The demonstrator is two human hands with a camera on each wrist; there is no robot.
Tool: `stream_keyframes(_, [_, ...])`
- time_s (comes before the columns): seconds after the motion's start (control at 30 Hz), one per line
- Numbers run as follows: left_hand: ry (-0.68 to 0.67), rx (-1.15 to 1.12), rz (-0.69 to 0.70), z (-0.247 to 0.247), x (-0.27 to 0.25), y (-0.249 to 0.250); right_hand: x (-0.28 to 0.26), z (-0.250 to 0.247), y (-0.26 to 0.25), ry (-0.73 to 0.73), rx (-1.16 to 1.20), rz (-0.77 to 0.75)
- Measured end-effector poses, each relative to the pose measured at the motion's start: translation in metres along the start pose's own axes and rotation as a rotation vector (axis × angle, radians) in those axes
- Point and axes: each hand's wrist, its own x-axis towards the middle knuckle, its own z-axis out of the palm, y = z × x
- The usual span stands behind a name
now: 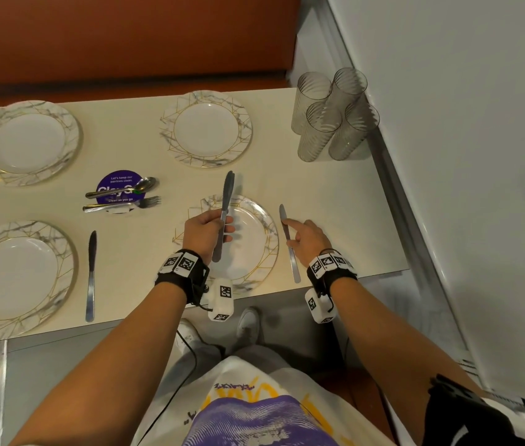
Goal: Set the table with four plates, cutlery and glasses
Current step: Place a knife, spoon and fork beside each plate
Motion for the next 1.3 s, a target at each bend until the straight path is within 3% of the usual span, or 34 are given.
stream_keyframes(0.17, [-0.003,-0.002,-0.002,-0.001,0.001,0.000,-0.002,-0.005,-0.001,0.006,0.031,-0.001])
stream_keyframes(0.4, [-0.052,0.004,-0.002,-0.001,-0.001,0.004,0.012,-0.031,-0.024,0.167,0.255,0.017])
stream_keyframes(0.53, [-0.078,0.046,-0.010,-0.006,-0.002,0.014,0.033,-0.046,-0.076,0.202,0.428,-0.033])
stream_keyframes(0.67, [-0.112,0.029,0.027,-0.016,-0.002,0.031,0.050,-0.064,-0.140,0.146,0.630,-0.035])
stream_keyframes(0.8, [-0.140,0.000,0.066,-0.033,0.002,0.049,0.063,-0.072,-0.191,0.088,0.609,-0.095])
stream_keyframes(1.0, [-0.163,0.034,0.083,-0.095,0.028,0.068,0.085,-0.071,-0.255,0.050,0.673,-0.137])
stream_keyframes(1.13, [-0.174,0.128,0.098,-0.160,0.049,0.089,0.100,-0.060,-0.298,0.128,0.701,-0.114])
stream_keyframes(1.3, [-0.077,0.174,0.174,-0.253,0.078,0.140,0.110,-0.024,-0.340,0.149,0.896,-0.041])
